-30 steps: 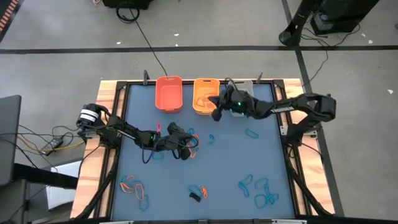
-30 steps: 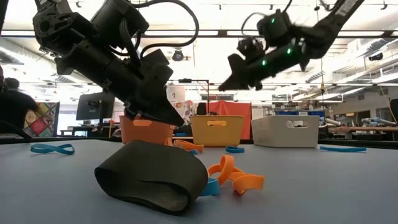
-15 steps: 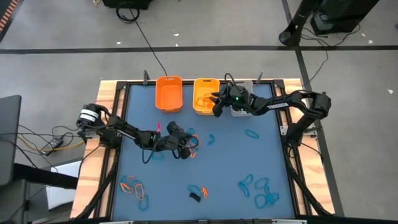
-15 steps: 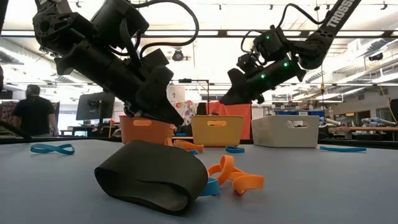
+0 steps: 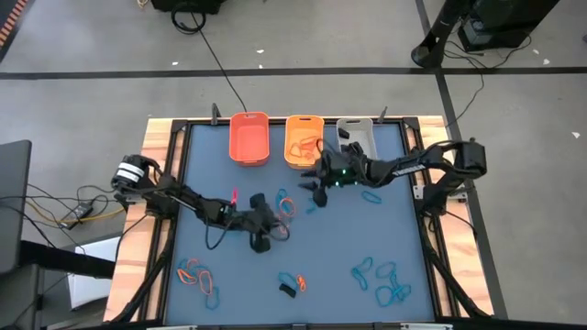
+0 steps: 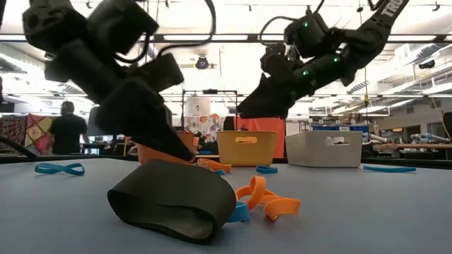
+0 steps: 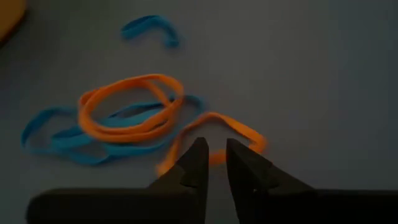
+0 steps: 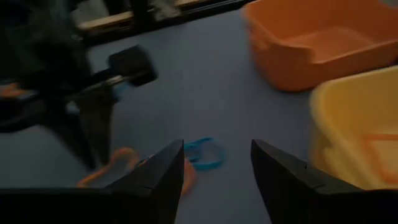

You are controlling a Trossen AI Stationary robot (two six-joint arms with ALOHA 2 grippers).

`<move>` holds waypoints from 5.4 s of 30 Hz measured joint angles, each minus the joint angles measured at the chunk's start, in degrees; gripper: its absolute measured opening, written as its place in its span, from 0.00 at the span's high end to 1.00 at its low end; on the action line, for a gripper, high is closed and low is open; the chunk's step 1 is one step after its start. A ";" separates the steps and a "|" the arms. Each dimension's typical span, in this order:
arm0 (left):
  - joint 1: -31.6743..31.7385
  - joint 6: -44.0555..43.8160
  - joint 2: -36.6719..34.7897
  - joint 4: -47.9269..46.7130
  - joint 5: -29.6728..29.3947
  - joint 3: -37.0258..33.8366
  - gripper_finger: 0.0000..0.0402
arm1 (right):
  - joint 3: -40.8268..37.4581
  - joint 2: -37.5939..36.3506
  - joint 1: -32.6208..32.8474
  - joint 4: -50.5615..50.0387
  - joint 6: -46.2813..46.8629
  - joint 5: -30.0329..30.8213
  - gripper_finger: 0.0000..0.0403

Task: Sort rubber bands into baskets
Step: Put the orange rubber band into the yellow bin

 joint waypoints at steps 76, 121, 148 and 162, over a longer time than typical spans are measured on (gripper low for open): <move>2.60 28.17 6.75 -1.03 2.07 7.28 0.98 | -0.02 -0.07 15.40 -13.18 -0.89 6.77 0.55; 3.69 15.02 6.43 21.03 -7.41 7.43 0.99 | -0.04 -0.04 21.28 -11.22 6.58 15.60 0.55; 3.69 11.56 6.43 22.62 -7.59 7.45 0.89 | -0.04 -0.04 18.45 -8.34 2.58 17.32 0.97; 3.71 9.04 6.43 21.72 -8.59 7.45 0.69 | -0.04 -0.25 11.08 -8.47 -0.64 17.60 0.98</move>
